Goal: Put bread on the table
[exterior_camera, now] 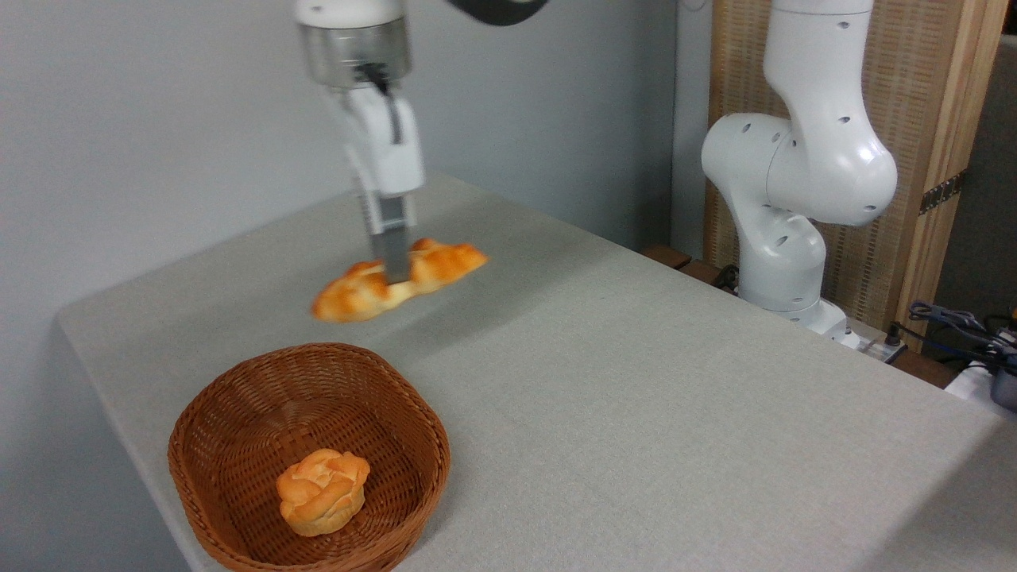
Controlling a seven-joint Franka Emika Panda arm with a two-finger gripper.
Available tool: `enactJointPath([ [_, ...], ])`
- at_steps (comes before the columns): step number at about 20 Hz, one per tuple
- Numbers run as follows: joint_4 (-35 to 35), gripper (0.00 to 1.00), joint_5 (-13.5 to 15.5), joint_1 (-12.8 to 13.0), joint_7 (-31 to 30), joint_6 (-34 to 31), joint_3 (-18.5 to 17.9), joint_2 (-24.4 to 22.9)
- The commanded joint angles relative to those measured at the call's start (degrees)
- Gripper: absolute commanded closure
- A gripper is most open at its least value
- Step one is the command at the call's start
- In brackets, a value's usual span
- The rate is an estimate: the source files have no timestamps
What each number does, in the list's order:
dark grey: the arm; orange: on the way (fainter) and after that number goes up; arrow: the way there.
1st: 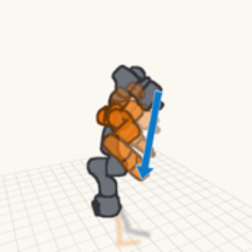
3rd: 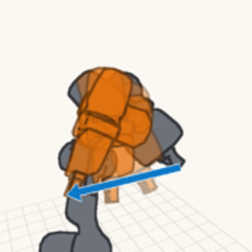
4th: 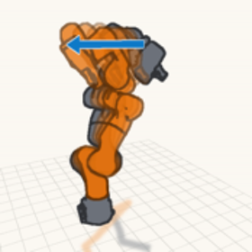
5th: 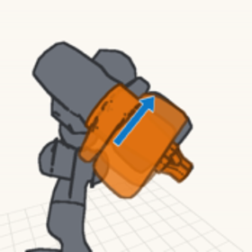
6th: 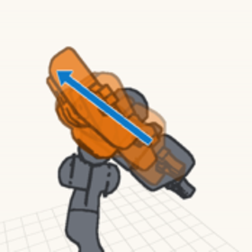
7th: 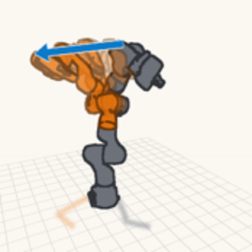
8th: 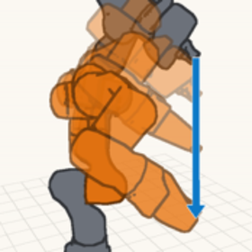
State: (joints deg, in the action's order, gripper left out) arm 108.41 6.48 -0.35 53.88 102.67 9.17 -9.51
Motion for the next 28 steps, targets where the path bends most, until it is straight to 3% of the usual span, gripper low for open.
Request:
enactJointPath([
  [1,11.90,0.81,0.99,1.67,0.26,0.08,-0.82,-7.89],
  [2,12.87,0.67,0.99,1.84,0.17,0.07,-0.82,-7.80],
  [4,14.98,0.06,0.99,1.76,0.17,0.68,-0.82,-6.93],
  [5,15.86,0.00,0.99,1.76,0.26,1.21,-0.82,-6.31],
  [12,15.78,0.00,1.08,2.45,-5.36,5.78,-0.64,-2.53],
  [21,15.08,0.00,0.99,2.64,-5.98,5.61,-0.73,-2.53],
  [25,7.02,0.00,0.73,2.46,-7.03,4.74,-0.90,0.10],
  [28,-2.91,0.00,0.20,2.28,-12.20,1.23,-2.22,4.84],
])
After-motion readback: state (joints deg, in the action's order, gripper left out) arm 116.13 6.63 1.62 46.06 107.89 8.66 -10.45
